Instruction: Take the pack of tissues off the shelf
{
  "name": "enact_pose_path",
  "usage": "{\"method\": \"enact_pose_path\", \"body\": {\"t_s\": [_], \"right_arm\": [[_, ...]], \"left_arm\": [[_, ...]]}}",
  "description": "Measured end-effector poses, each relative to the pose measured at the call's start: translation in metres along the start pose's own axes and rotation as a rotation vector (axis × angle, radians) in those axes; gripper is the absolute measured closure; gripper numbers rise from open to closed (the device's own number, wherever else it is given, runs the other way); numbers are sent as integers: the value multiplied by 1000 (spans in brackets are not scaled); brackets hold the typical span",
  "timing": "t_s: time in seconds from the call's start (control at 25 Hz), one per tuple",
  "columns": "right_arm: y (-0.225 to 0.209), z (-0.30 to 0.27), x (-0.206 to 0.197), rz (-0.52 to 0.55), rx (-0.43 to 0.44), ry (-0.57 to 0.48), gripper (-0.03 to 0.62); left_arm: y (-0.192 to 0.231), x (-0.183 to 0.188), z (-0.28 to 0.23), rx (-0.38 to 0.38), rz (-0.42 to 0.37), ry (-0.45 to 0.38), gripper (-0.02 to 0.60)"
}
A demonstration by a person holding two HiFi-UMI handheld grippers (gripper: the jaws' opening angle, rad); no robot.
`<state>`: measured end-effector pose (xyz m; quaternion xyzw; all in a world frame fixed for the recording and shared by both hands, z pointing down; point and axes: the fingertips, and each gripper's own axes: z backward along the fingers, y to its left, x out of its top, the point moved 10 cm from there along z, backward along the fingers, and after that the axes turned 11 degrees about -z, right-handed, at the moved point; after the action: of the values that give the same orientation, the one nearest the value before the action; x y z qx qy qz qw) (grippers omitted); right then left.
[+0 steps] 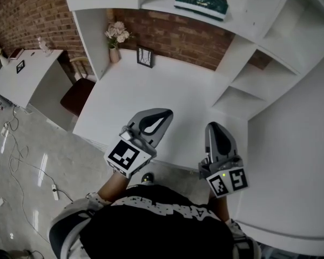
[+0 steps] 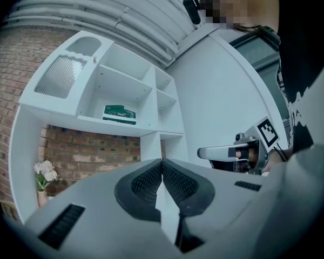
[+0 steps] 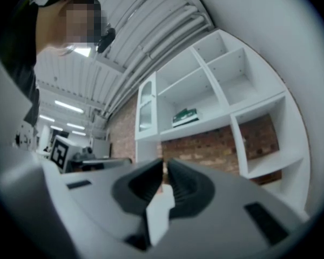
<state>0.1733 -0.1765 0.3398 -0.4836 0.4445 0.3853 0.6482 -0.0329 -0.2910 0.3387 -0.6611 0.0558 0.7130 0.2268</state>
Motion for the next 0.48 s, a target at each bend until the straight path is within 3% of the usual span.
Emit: {"method": "enact_pose_path", "body": {"t_s": [0.48], "right_arm": [[11, -53, 3, 19, -50, -33, 560]], "left_arm": [[61, 1, -4, -4, -35, -21, 546]]}}
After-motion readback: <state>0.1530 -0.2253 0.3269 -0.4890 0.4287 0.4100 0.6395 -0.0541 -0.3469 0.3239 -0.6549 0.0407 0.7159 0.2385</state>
